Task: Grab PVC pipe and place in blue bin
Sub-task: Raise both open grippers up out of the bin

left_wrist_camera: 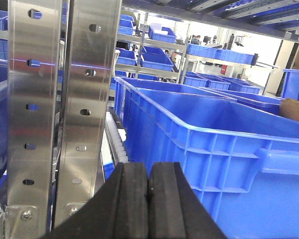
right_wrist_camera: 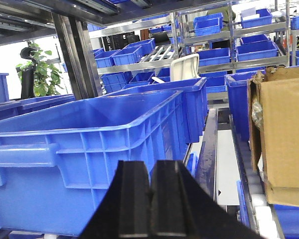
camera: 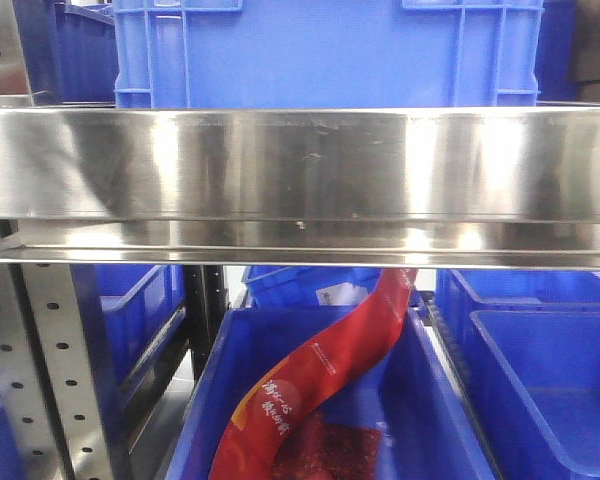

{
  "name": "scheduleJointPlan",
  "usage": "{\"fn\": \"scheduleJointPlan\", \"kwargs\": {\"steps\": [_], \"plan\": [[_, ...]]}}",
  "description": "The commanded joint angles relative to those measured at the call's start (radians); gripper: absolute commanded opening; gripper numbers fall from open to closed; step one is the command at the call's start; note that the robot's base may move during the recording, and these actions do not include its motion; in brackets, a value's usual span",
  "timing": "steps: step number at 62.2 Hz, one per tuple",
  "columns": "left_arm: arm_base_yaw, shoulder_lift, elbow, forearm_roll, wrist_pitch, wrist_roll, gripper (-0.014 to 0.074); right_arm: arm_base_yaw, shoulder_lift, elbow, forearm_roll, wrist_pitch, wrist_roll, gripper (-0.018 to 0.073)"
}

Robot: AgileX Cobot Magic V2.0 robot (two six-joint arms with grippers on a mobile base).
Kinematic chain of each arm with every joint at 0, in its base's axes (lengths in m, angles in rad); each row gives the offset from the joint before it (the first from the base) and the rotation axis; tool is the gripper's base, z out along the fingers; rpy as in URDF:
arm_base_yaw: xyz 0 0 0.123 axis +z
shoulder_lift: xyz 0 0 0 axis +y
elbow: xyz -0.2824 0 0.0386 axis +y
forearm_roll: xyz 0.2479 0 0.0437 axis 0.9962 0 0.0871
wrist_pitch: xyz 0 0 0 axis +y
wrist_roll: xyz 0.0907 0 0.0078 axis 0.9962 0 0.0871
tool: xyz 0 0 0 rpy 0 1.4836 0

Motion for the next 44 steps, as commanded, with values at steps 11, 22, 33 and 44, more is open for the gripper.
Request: {"fn": "scheduleJointPlan", "kwargs": {"steps": [11,22,33,44], "plan": [[0.003,-0.006,0.001,-0.002,-0.018,-0.005,-0.0111,-0.007,-0.005,0.000,0.001,-0.035,-0.002,-0.0168],[0.003,-0.006,0.001,-0.002,-0.018,-0.005,-0.0111,-0.007,-0.005,0.000,-0.034,-0.034,-0.002,-0.0168],[0.003,-0.006,0.001,-0.002,-0.018,-0.005,-0.0111,-0.010,-0.010,0.005,-0.170,-0.033,-0.002,-0.0168],[0.003,-0.006,0.001,-0.002,-0.018,-0.005,-0.0111,-0.079,-0.064,0.044,-0.226,-0.025,-0.002,-0.0168]]}}
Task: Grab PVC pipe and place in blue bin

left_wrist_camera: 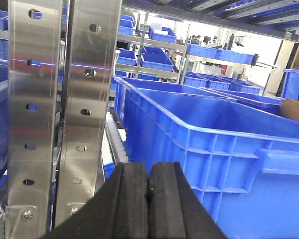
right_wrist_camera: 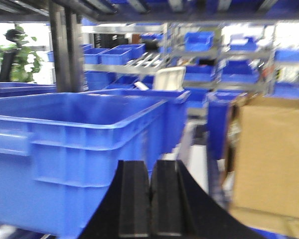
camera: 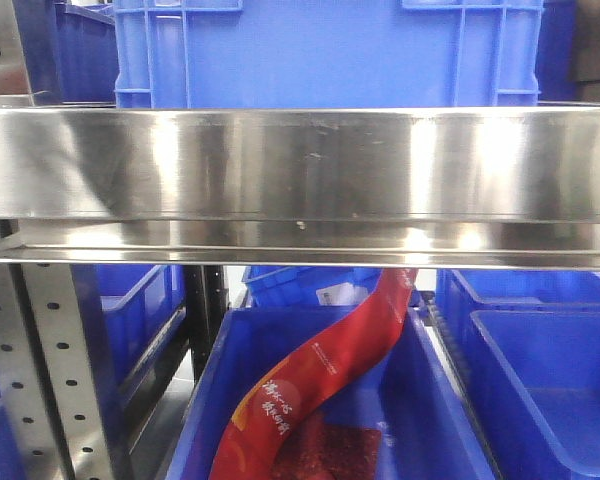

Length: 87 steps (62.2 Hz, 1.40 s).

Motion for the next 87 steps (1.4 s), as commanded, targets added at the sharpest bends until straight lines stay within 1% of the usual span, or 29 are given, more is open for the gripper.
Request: {"fn": "scheduleJointPlan", "kwargs": {"steps": [1,5,9,12,18,24,27,29,32,39,47,87], "plan": [[0.003,-0.006,0.001,-0.002,-0.018,-0.005,-0.0111,-0.051,-0.038,0.034,-0.027,-0.017,-0.002,-0.0168],[0.003,-0.006,0.001,-0.002,-0.018,-0.005,-0.0111,-0.095,-0.078,0.084,-0.027,-0.037,-0.002,-0.0168],[0.003,-0.006,0.001,-0.002,-0.018,-0.005,-0.0111,-0.121,-0.120,0.149,-0.025,-0.072,-0.002,-0.0168],[0.003,-0.006,0.001,-0.002,-0.018,-0.005,-0.0111,-0.128,-0.155,0.193,-0.016,-0.096,-0.002,-0.0168],[0.003,-0.006,0.001,-0.002,-0.018,-0.005,-0.0111,-0.128,-0.243,0.318,0.035,-0.150,-0.002,-0.0168],[0.003,-0.006,0.001,-0.002,-0.018,-0.005,-0.0111,-0.128,-0.336,0.428,0.063,-0.178,-0.002,-0.0168],[0.003,-0.006,0.001,-0.002,-0.018,-0.005,-0.0111,-0.130,-0.339,0.470,0.068,-0.184,-0.002,-0.0168],[0.003,-0.006,0.001,-0.002,-0.018,-0.005,-0.0111,-0.130,-0.339,0.470,0.070,-0.215,-0.002,-0.0168],[0.003,-0.006,0.001,-0.002,-0.018,-0.005,-0.0111,-0.130,-0.339,0.470,0.070,-0.167,-0.002,-0.0168],[0.003,-0.006,0.001,-0.002,-0.018,-0.005,-0.0111,-0.130,-0.339,0.470,0.066,-0.167,-0.004,-0.0168],[0.003,-0.006,0.001,-0.002,-0.042,-0.005,-0.0111,-0.130,-0.339,0.470,0.050,-0.151,-0.045,-0.0168],[0.003,-0.006,0.001,-0.002,-0.042,-0.005,-0.0111,-0.130,-0.339,0.470,0.050,-0.138,-0.045,-0.0168]]}}
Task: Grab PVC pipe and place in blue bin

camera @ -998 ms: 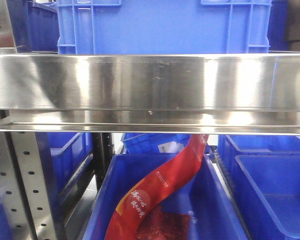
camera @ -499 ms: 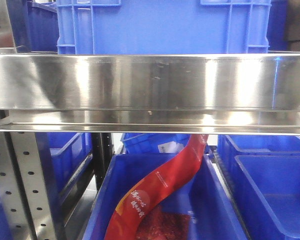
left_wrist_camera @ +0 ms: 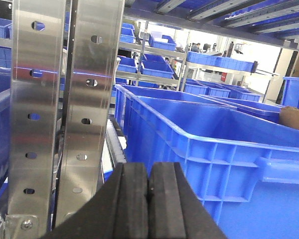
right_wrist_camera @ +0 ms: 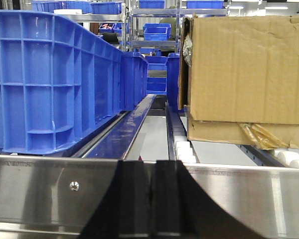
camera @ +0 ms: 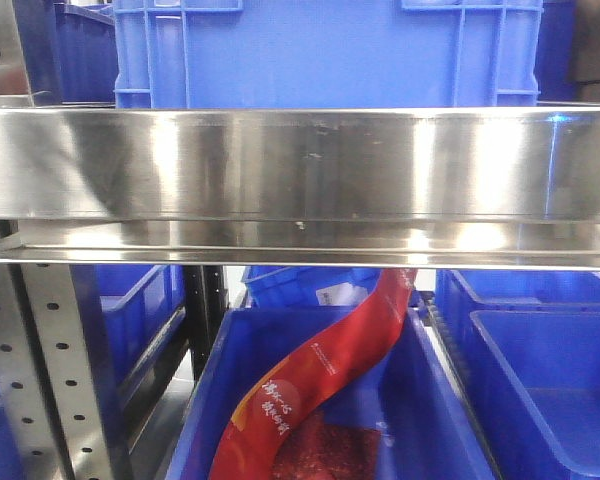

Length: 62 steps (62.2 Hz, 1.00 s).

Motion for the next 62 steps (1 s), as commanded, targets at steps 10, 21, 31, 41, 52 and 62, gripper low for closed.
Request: {"fn": "scheduleJointPlan", "kwargs": {"steps": [10,21,31,41,52,62], "plan": [[0.003,-0.004,0.001,-0.002,-0.018,-0.005,-0.0111,-0.007,-0.008,0.001,-0.009,-0.006,-0.002,-0.0168],[0.003,-0.004,0.001,-0.002,-0.018,-0.005,-0.0111,-0.007,-0.008,0.001,-0.009,-0.006,-0.002,-0.0168],[0.003,-0.004,0.001,-0.002,-0.018,-0.005,-0.0111,-0.007,-0.008,0.001,-0.009,-0.006,-0.002,-0.0168],[0.003,-0.019,0.018,-0.002,-0.020,-0.005,-0.0111,-0.007,-0.008,0.001,-0.009,-0.006,-0.002,-0.0168],[0.038,-0.099,0.140,0.062,-0.020,-0.001,-0.0111,-0.007,-0.008,0.001,-0.009,-0.006,-0.002,-0.0168],[0.084,-0.237,0.319,0.137,-0.020,-0.001,-0.0111,-0.007,-0.008,0.001,-0.009,-0.006,-0.002,-0.0168]]}}
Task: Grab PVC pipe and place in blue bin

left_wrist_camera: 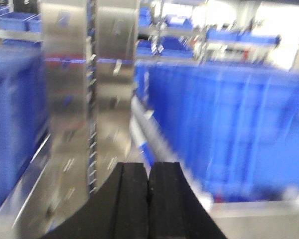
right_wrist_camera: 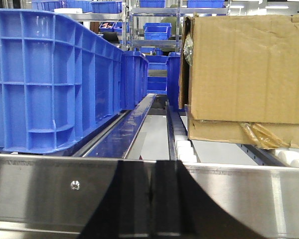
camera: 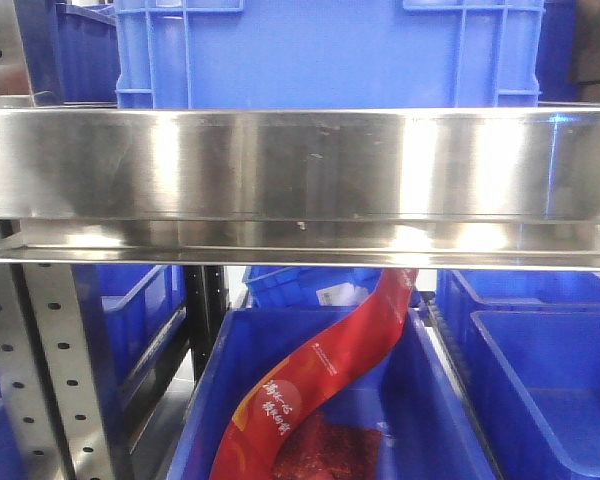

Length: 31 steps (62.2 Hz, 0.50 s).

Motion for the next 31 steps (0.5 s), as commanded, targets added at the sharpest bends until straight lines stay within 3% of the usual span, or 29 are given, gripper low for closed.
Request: {"fn": "scheduleJointPlan", "kwargs": {"steps": [1,19,31], "plan": [[0.027,-0.089,0.087,0.034,-0.010,-0.001,-0.0111,-0.007,-0.008,0.000,-0.009,-0.010,-0.002,-0.0168],[0.149,-0.396,0.293,0.034,-0.010,-0.001,-0.0111,-0.007,-0.008,0.000,-0.009,-0.010,-0.002,-0.0168],[0.180,-0.396,0.307,0.031,0.020,-0.001,-0.0111,-0.007,-0.008,0.000,-0.009,-0.010,-0.002,-0.0168]]}}
